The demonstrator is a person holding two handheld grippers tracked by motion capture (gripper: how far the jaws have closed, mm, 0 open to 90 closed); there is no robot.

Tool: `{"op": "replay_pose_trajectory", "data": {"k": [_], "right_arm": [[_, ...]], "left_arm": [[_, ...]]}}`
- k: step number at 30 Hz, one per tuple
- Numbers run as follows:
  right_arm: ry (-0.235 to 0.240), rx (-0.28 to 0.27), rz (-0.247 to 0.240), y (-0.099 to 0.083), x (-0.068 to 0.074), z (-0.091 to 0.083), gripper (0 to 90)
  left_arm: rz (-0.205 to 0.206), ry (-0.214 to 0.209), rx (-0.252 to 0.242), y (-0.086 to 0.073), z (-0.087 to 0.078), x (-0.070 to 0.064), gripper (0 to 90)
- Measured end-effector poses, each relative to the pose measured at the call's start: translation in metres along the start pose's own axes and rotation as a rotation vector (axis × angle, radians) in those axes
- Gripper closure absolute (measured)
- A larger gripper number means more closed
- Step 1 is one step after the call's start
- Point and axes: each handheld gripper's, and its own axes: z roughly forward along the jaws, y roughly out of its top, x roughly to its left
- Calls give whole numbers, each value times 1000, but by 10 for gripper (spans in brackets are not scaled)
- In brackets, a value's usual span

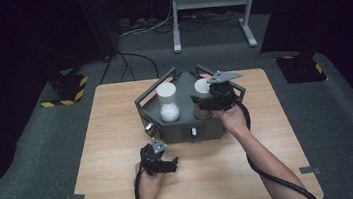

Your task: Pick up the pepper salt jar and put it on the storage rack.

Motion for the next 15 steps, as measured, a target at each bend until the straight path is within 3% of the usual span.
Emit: {"op": "replay_pose_trajectory", "data": {"k": [15], "right_arm": [[4, 5, -1, 1, -1, 0, 343]], "left_arm": [[-1, 0, -1, 0, 0, 0, 79]]}}
